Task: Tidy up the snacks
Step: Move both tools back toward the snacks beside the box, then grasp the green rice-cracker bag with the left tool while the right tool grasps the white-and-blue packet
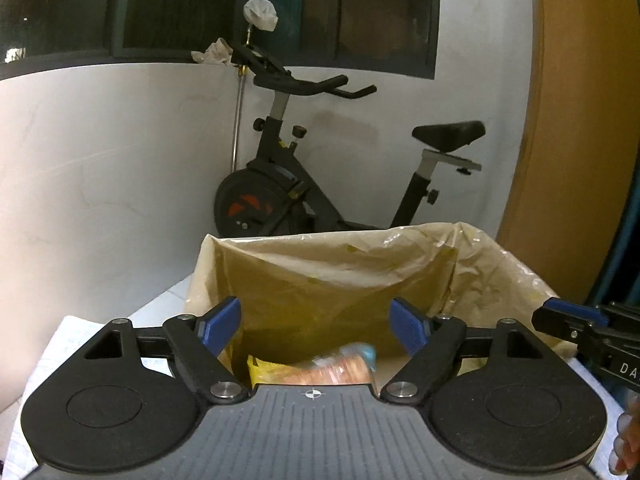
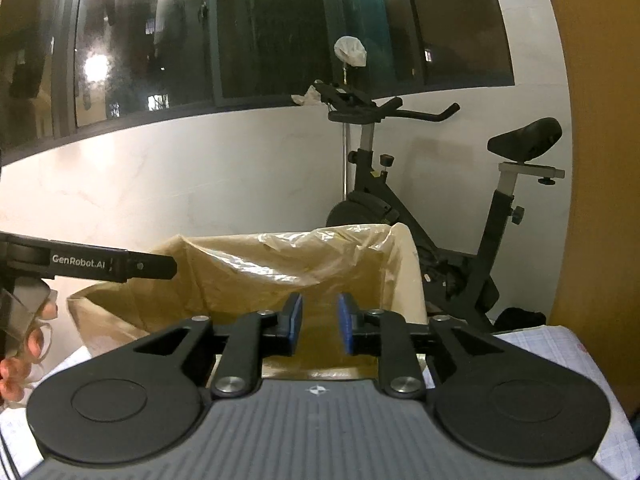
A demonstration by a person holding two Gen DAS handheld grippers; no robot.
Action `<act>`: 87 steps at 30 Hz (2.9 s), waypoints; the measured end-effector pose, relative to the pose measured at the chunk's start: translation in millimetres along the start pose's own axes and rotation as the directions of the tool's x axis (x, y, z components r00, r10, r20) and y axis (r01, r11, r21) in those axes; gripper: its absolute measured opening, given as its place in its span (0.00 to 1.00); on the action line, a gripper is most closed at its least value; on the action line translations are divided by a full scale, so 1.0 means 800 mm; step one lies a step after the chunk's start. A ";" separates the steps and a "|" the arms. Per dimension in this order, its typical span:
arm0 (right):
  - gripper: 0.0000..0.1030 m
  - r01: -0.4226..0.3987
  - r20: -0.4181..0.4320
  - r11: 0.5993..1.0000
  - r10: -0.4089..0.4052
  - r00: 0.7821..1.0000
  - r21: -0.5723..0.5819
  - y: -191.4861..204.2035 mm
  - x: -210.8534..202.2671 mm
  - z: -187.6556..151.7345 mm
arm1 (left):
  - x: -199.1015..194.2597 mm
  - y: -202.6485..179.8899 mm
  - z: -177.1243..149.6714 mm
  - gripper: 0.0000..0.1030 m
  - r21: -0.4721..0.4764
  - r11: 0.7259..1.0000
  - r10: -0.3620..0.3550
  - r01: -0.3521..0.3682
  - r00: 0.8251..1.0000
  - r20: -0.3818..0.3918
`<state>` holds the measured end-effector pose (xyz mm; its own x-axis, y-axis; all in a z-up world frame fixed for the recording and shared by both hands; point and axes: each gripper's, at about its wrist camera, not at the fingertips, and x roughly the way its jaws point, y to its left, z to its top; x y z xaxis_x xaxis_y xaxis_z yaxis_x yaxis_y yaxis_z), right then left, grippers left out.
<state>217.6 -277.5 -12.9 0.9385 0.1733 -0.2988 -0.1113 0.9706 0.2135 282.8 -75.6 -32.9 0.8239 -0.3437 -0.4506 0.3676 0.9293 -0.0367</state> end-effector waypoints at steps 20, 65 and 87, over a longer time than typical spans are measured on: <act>0.47 -0.017 -0.009 0.992 0.018 1.000 0.127 0.016 -0.101 -0.086 | -0.117 0.009 -0.130 0.80 -0.082 0.995 -0.059 0.056 0.998 -0.035; 0.47 0.062 -0.270 0.988 -0.021 0.963 0.144 0.005 -0.127 -0.208 | -0.062 -0.104 -0.264 0.87 -0.076 0.973 -0.229 0.216 0.900 -0.371; 0.53 0.035 -0.363 0.994 0.006 0.932 0.105 0.024 -0.097 -0.224 | -0.148 -0.001 -0.263 0.77 -0.207 0.978 -0.029 -0.014 0.978 -0.205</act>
<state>84.0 -242.5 -152.3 0.7552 0.2278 -0.6147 -0.0439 0.9532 0.2992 93.9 -7.2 -167.1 0.7068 -0.3355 -0.6228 0.2587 0.9420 -0.2139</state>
